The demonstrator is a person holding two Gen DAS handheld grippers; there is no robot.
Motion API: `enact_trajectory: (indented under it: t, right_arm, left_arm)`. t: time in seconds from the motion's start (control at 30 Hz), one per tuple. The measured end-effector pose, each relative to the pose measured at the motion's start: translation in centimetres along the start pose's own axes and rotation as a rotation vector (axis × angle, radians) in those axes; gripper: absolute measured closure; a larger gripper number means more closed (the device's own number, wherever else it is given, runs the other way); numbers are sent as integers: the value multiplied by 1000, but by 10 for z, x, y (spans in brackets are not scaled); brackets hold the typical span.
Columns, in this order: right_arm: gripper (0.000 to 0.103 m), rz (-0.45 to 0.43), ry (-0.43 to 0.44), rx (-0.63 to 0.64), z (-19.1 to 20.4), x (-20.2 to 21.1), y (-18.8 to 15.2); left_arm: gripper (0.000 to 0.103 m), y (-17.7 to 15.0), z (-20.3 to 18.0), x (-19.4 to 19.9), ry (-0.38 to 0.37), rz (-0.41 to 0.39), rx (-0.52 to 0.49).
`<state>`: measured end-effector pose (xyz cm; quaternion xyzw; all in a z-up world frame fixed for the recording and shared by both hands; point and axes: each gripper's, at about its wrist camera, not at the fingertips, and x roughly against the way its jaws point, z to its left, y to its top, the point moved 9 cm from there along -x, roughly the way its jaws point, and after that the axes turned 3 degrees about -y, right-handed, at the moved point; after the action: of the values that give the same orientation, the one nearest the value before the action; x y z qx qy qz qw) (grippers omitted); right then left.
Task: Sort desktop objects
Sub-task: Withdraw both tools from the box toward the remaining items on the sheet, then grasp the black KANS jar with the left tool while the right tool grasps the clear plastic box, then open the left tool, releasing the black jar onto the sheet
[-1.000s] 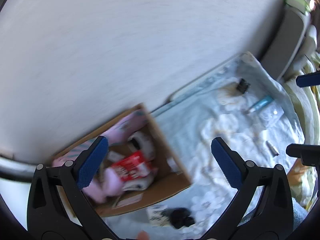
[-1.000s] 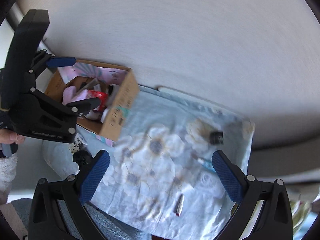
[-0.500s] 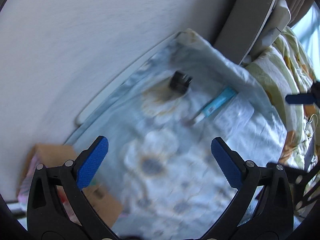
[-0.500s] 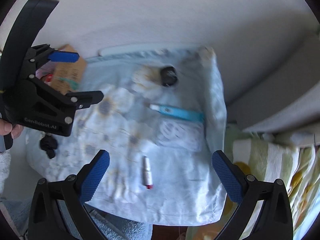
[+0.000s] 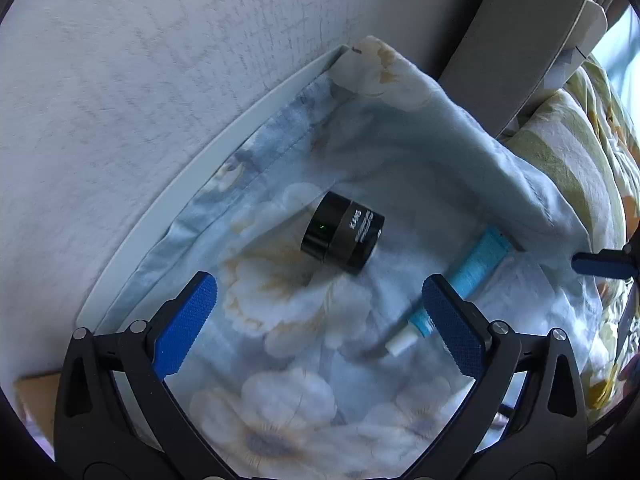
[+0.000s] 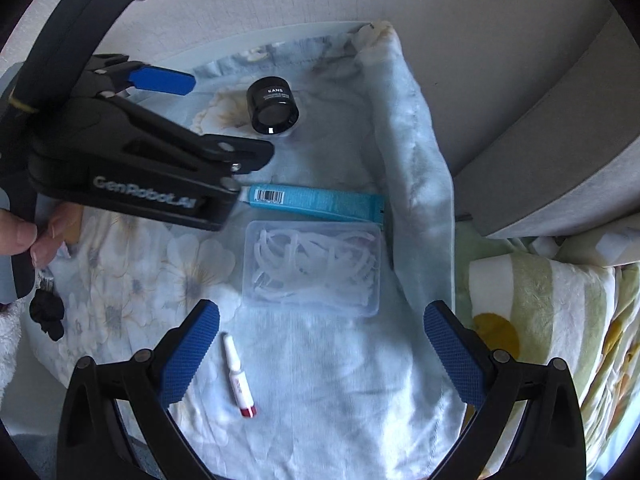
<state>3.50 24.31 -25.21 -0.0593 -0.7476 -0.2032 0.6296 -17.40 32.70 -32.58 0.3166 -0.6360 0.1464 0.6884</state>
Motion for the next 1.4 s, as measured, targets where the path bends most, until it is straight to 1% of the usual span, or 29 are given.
enact_trajectory:
  t: [0.1, 0.17, 0.33, 0.37, 0.43, 0.5, 0.53, 0.57, 0.6, 0.63, 0.67, 0.7, 0.77, 0.87, 0.97, 1.07, 1.17, 1.4]
  right_arm:
    - [1, 6, -17, 5, 2, -8, 4]
    - [1, 5, -33, 2, 1, -12, 6]
    - [1, 1, -57, -17, -1, -22, 11]
    - [1, -1, -64, -16, -1, -23, 11]
    - [3, -5, -75, -20, -3, -25, 10]
    - [9, -4, -62, -39, -2, -26, 11]
    - [10, -6, -53, -53, -3, -25, 11]
    - [13, -10, -54, -59, -4, -25, 12]
    - [16, -12, -58, -66, -5, -24, 11]
    - [19, -14, -62, -75, -7, -22, 11]
    - [21, -15, -64, -82, -9, -21, 11]
    - [21, -13, -52, -90, -10, -20, 10]
    - [21, -15, -43, -97, -11, -18, 10]
    - [23, -22, -31, -106, -11, -13, 8]
    - [24, -34, 1, -122, -12, -7, 9]
    - [25, -34, 24, -132, -7, -4, 10]
    - [25, -45, 60, -148, -11, -3, 8]
    - [26, -82, 104, -156, -17, -3, 3]
  left_arm:
    - [2, 3, 0, -6, -7, -11, 6]
    - [8, 4, -2, -9, -16, -16, 7]
    - [15, 2, -5, -14, -13, -17, -6]
    - [19, 1, -6, -15, -16, -13, -6]
    - [21, 0, -6, -15, -20, -20, 2]
    - [26, -1, -5, -14, -17, -21, 8]
    - [31, -1, -5, -14, -16, -22, 8]
    - [37, -1, -5, -13, -17, -24, 9]
    - [42, -2, -5, -11, -14, -27, 10]
    - [49, -2, -4, -10, -14, -31, 14]
    - [53, -2, -3, -10, -18, -30, 20]
    - [56, -2, -3, -10, -16, -30, 25]
    - [68, -3, -2, -9, -11, -35, 29]
    - [71, -5, -2, -9, -9, -41, 27]
    - [73, -7, -5, -9, -8, -44, 18]
    - [74, -9, -7, -9, -10, -43, 26]
    - [76, -11, -9, -9, -11, -39, 28]
    - [77, -17, -15, -9, -12, -32, 25]
